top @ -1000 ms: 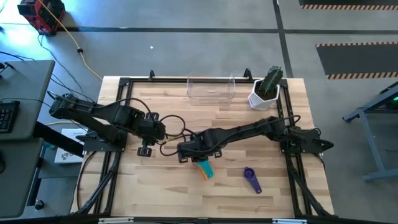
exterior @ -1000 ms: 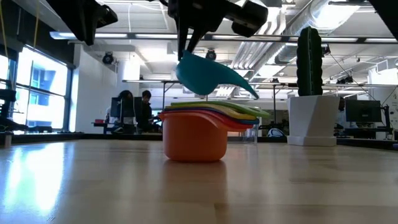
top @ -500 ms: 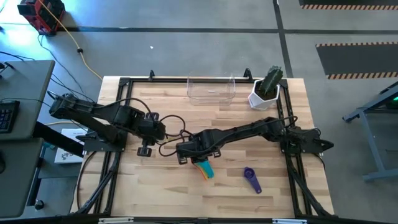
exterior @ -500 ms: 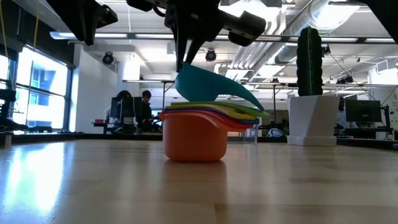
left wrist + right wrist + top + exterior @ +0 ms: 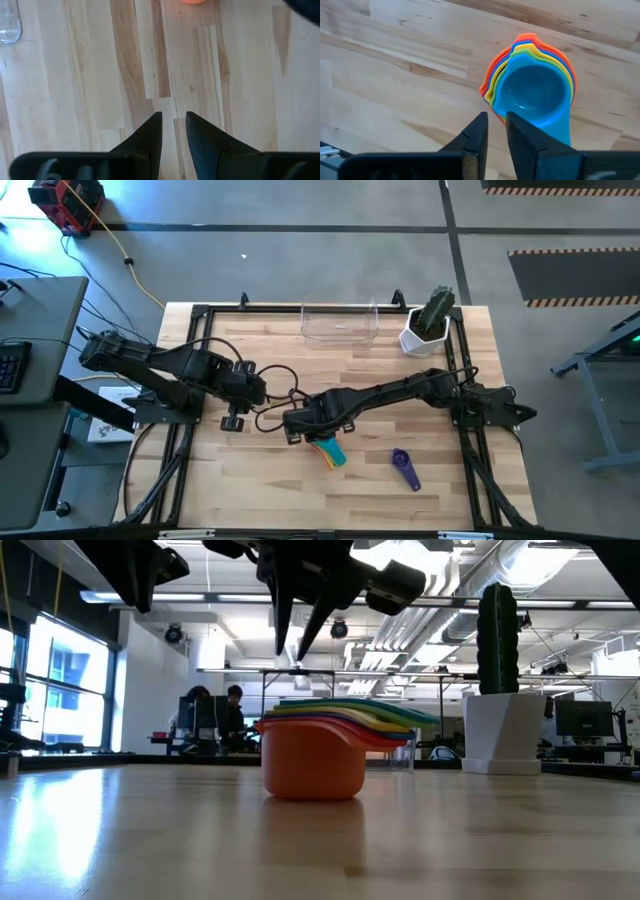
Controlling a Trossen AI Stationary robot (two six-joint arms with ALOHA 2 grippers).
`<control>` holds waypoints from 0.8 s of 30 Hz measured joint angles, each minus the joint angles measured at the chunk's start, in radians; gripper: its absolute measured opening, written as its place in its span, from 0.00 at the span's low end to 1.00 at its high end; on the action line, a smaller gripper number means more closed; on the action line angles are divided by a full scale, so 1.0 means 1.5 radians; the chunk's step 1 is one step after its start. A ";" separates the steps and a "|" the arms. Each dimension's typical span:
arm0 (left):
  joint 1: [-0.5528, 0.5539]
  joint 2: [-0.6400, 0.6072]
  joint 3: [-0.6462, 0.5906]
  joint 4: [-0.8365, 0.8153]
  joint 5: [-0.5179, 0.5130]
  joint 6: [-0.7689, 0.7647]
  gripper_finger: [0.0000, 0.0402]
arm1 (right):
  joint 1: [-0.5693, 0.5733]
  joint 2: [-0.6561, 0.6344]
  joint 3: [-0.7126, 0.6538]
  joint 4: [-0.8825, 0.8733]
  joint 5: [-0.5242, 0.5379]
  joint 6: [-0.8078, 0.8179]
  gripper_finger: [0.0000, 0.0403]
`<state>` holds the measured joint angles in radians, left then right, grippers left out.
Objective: Nest measuring cups in basket
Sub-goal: Stack the violet measuring cup on top of the light blue measuring cup
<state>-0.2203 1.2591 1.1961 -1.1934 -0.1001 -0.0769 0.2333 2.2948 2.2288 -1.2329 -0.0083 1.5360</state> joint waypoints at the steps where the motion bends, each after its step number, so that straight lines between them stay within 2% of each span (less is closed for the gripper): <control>1: 0.000 0.000 0.000 0.000 0.000 0.000 0.20 | 0.000 0.000 0.000 0.000 0.000 0.000 0.16; 8: 0.000 0.000 0.000 -0.011 0.000 -0.001 0.20 | 0.002 -0.010 0.000 -0.006 0.001 -0.021 0.19; 15: 0.000 0.000 0.000 -0.022 0.000 -0.013 0.20 | 0.023 -0.030 0.000 -0.035 0.042 -0.056 0.19; 24: 0.000 0.000 0.000 -0.022 0.000 -0.022 0.20 | 0.069 -0.031 -0.001 -0.133 0.045 -0.070 0.19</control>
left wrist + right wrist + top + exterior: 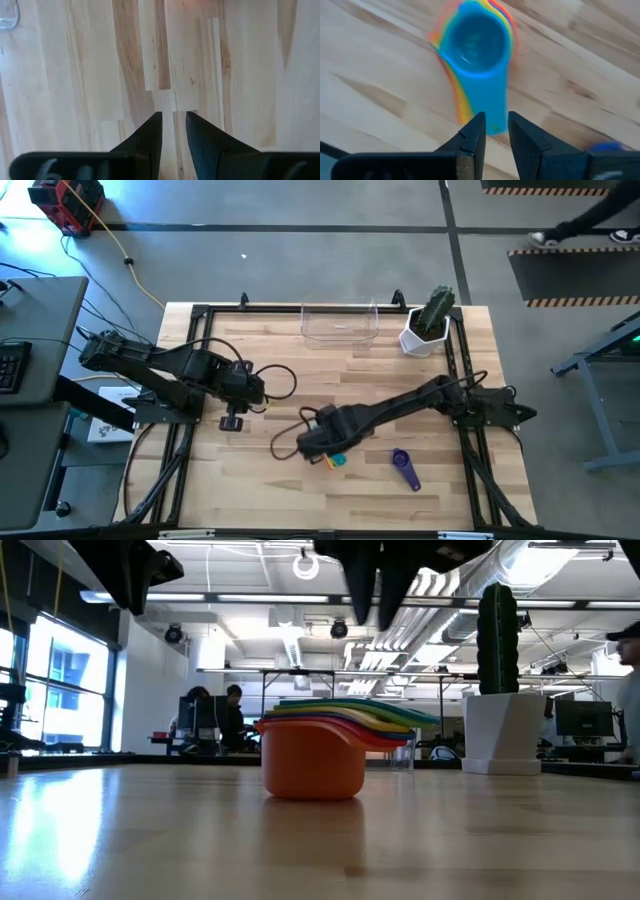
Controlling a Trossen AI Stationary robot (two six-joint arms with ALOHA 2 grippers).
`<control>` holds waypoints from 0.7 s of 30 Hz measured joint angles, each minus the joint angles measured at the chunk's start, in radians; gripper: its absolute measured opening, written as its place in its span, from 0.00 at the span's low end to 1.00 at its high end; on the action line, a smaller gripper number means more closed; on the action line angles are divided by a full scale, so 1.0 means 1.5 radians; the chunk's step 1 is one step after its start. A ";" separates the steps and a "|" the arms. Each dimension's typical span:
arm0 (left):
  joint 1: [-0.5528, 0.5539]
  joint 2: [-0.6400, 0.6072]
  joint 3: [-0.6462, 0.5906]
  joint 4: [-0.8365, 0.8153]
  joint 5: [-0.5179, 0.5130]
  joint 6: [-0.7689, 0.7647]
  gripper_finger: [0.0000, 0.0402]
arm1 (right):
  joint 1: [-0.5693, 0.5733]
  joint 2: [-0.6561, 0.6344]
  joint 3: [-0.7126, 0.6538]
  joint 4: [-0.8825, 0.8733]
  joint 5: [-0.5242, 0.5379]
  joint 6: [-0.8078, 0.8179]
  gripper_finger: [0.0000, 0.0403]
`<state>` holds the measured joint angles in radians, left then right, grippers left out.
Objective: Nest measuring cups in basket
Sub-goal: Stack the violet measuring cup on top of the light blue measuring cup
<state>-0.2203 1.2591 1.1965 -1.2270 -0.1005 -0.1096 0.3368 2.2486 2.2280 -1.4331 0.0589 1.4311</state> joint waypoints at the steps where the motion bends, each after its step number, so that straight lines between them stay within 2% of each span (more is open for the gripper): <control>1: 0.000 0.000 0.000 0.000 0.000 -0.003 0.20 | 0.006 0.000 0.000 -0.017 0.000 0.000 0.19; 6: 0.000 0.000 0.000 0.000 0.000 -0.020 0.20 | 0.038 0.000 -0.001 -0.097 0.004 0.024 0.19; 12: 0.000 0.000 0.000 -0.001 0.000 -0.025 0.20 | 0.068 -0.003 -0.039 -0.092 0.028 0.006 0.19; 21: 0.000 0.000 0.000 -0.001 0.000 -0.026 0.20 | 0.097 0.000 -0.146 -0.092 -0.057 0.023 0.19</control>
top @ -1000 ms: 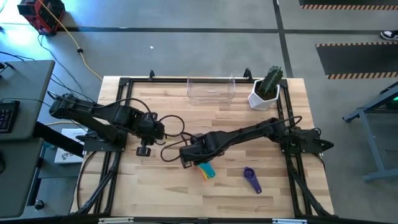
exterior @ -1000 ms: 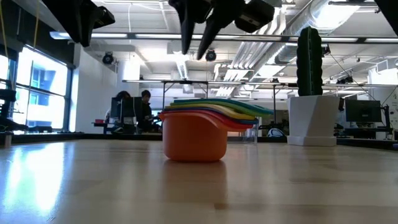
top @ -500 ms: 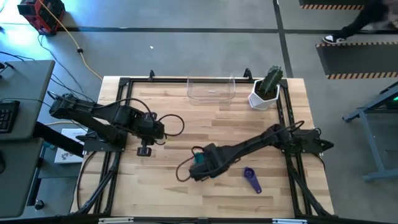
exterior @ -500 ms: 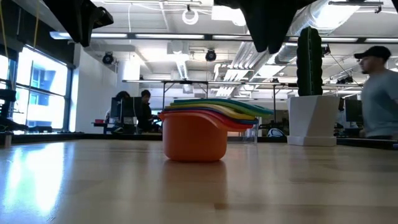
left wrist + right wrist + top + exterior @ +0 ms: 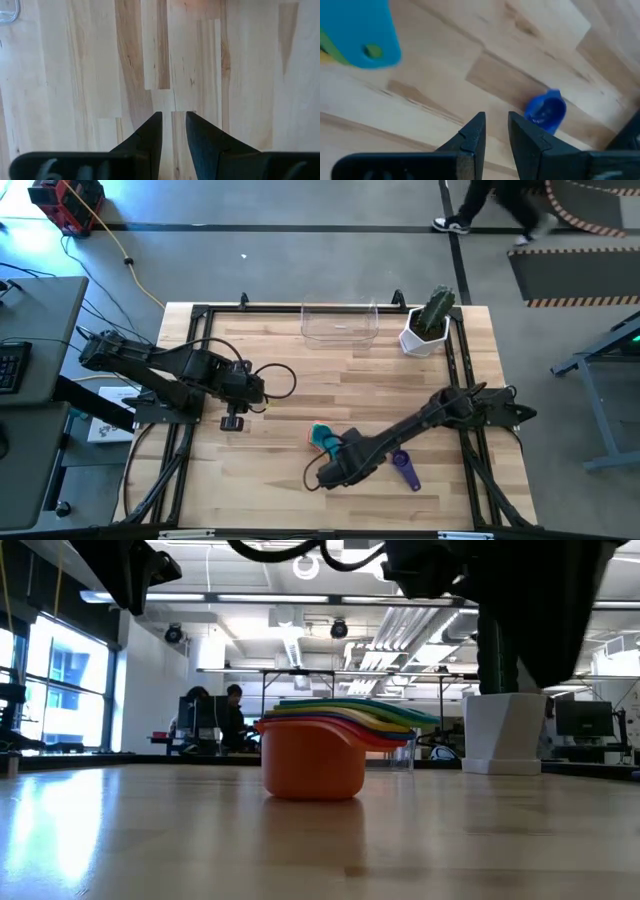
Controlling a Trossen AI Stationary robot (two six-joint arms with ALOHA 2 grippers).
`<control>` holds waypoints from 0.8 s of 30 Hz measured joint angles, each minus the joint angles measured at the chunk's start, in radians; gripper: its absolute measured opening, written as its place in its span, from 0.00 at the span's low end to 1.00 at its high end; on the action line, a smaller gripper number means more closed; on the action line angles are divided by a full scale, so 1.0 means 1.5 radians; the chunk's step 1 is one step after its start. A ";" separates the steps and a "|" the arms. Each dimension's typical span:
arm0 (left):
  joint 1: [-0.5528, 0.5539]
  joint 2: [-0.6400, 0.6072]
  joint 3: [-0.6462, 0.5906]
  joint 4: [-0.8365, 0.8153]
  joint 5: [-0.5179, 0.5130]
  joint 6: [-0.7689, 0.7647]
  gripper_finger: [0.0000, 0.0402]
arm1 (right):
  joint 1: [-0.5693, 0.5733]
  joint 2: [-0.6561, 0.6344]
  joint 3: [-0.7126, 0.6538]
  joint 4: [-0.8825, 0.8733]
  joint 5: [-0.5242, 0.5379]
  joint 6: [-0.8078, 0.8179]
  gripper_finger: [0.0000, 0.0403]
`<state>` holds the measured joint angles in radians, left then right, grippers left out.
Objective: Nest measuring cups in basket
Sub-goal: Stack the violet measuring cup on top of the light blue measuring cup
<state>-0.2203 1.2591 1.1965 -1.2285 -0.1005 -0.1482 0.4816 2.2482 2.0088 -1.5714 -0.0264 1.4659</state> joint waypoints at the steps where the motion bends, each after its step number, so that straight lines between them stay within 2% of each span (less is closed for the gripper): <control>1: 0.000 0.000 0.000 0.000 0.000 -0.003 0.20 | 0.003 0.000 -0.006 0.000 -0.008 -0.001 0.19; 6: 0.000 0.000 0.000 0.000 0.000 -0.017 0.20 | 0.013 -0.021 -0.051 0.001 -0.009 -0.001 0.19; 13: 0.000 0.000 0.000 0.001 0.000 -0.023 0.20 | 0.015 -0.147 -0.201 0.022 0.002 0.025 0.19; 20: 0.000 0.000 0.000 0.002 0.000 -0.041 0.20 | 0.017 -0.277 -0.354 0.199 -0.001 0.055 0.19; 24: 0.000 0.000 0.000 0.002 0.000 -0.049 0.20 | 0.026 -0.306 -0.409 0.283 -0.008 0.055 0.19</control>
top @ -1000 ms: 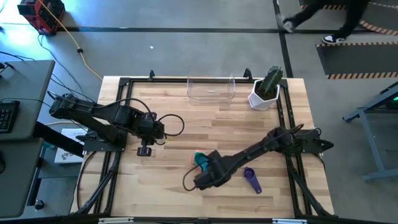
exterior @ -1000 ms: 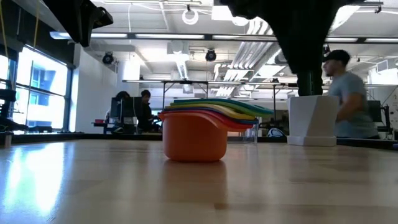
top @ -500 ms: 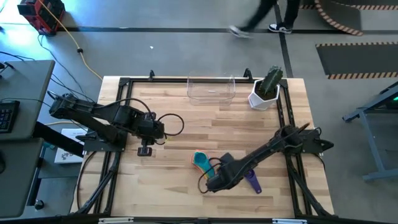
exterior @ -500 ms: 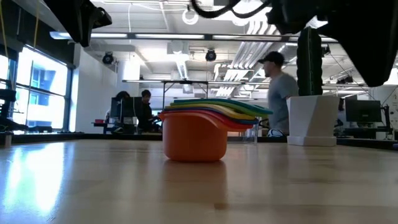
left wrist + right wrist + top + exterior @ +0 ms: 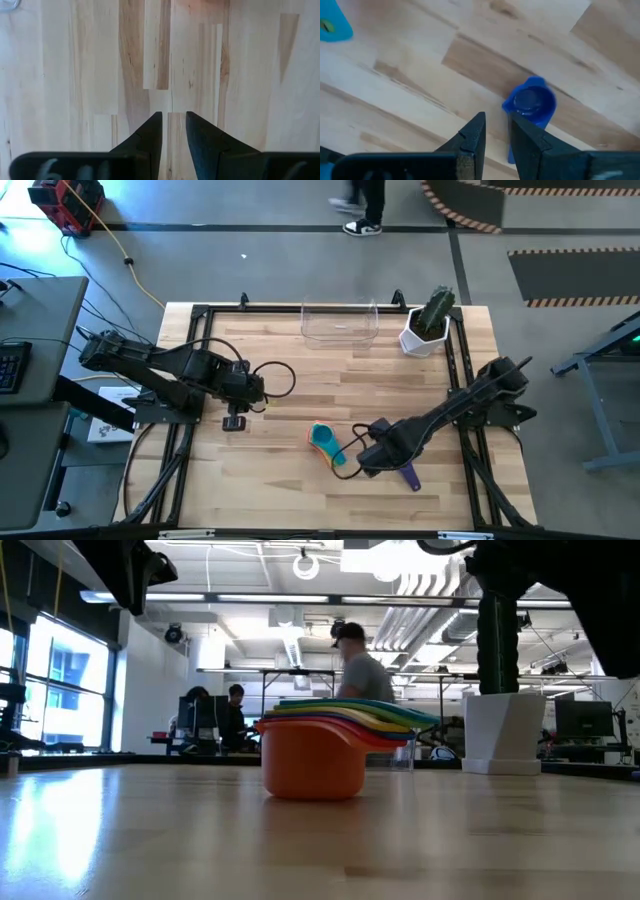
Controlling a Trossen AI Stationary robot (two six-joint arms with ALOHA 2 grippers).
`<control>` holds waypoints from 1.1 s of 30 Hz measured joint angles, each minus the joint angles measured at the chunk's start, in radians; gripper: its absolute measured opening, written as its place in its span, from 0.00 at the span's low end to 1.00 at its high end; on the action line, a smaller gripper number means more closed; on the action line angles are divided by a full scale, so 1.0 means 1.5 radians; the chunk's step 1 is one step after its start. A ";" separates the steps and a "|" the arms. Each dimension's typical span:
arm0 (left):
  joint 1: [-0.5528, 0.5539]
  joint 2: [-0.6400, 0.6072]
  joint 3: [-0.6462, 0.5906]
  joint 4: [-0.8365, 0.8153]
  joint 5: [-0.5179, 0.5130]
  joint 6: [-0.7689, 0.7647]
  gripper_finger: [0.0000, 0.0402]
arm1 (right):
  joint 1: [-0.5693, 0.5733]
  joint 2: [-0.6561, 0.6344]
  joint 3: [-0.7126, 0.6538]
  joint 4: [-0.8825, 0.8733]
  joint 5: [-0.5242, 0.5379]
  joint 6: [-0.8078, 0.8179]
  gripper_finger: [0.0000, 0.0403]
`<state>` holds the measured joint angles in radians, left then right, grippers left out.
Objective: Nest measuring cups in basket
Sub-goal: Stack the violet measuring cup on top of the light blue measuring cup
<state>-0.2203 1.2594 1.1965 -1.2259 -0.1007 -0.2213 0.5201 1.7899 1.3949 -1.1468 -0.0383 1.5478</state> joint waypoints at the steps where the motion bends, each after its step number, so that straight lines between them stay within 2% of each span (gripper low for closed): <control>1: 0.000 0.000 0.000 0.000 0.000 -0.006 0.20 | 0.003 0.000 -0.006 0.008 -0.002 0.000 0.19; 7: 0.000 0.000 0.000 0.001 0.000 -0.012 0.20 | 0.015 0.001 -0.037 0.031 -0.010 0.003 0.20; 16: 0.000 0.000 0.000 0.002 0.000 -0.037 0.20 | 0.029 0.001 -0.086 0.085 -0.009 -0.007 0.31; 33: 0.000 0.000 0.000 0.003 0.000 -0.044 0.20 | 0.035 0.001 -0.175 0.188 -0.024 -0.018 0.31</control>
<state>-0.2199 1.2594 1.1965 -1.2213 -0.1009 -0.2867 0.5728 1.7916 1.1320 -0.8651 -0.0743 1.5211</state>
